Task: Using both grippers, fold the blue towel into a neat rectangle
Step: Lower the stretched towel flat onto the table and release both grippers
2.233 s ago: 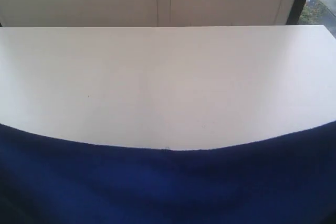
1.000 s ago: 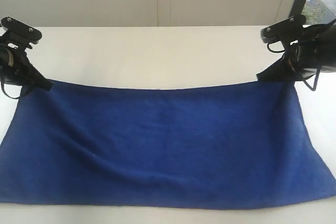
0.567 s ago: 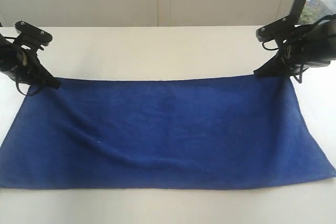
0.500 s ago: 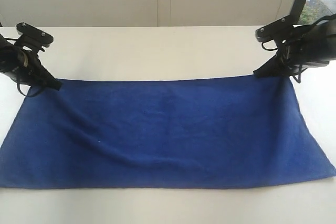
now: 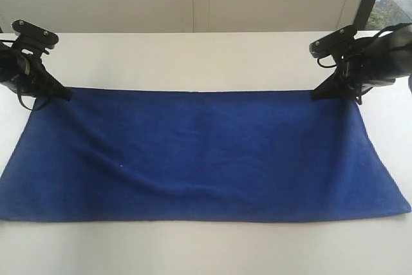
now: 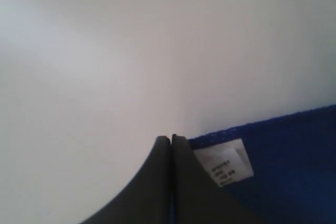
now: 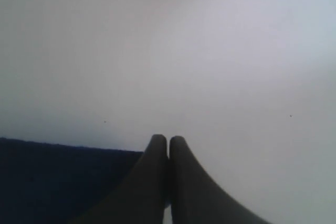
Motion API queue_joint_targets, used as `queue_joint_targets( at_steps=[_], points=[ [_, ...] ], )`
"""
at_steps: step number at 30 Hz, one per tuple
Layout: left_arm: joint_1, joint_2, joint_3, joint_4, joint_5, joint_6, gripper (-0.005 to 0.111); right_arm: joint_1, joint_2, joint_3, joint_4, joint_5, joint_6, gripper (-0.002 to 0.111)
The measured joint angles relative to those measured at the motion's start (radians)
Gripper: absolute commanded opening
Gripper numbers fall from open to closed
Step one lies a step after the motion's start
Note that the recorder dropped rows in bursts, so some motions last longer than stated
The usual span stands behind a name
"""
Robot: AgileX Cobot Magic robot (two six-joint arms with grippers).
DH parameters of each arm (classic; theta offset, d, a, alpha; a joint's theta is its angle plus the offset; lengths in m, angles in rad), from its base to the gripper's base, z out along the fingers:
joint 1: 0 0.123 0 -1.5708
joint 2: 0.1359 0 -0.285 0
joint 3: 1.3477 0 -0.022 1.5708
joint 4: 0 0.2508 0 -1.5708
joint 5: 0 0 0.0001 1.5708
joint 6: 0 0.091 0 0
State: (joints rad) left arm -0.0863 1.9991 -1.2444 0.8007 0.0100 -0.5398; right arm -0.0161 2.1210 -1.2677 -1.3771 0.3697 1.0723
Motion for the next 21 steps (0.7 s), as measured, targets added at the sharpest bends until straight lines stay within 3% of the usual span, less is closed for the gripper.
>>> queue_joint_targets(
  at_steps=[10,14,21],
  points=[
    [0.002,0.0,0.0,0.0,0.028,-0.002,0.053,-0.002,0.0,-0.019,-0.01,0.03,0.022,0.047],
    [0.002,0.0,0.0,0.0,0.032,-0.004,0.058,-0.002,0.0,-0.025,-0.01,0.099,0.062,0.056],
    [0.002,-0.022,0.0,0.0,0.079,-0.004,0.058,-0.002,-0.026,-0.025,0.03,0.293,0.07,0.053]
  ],
)
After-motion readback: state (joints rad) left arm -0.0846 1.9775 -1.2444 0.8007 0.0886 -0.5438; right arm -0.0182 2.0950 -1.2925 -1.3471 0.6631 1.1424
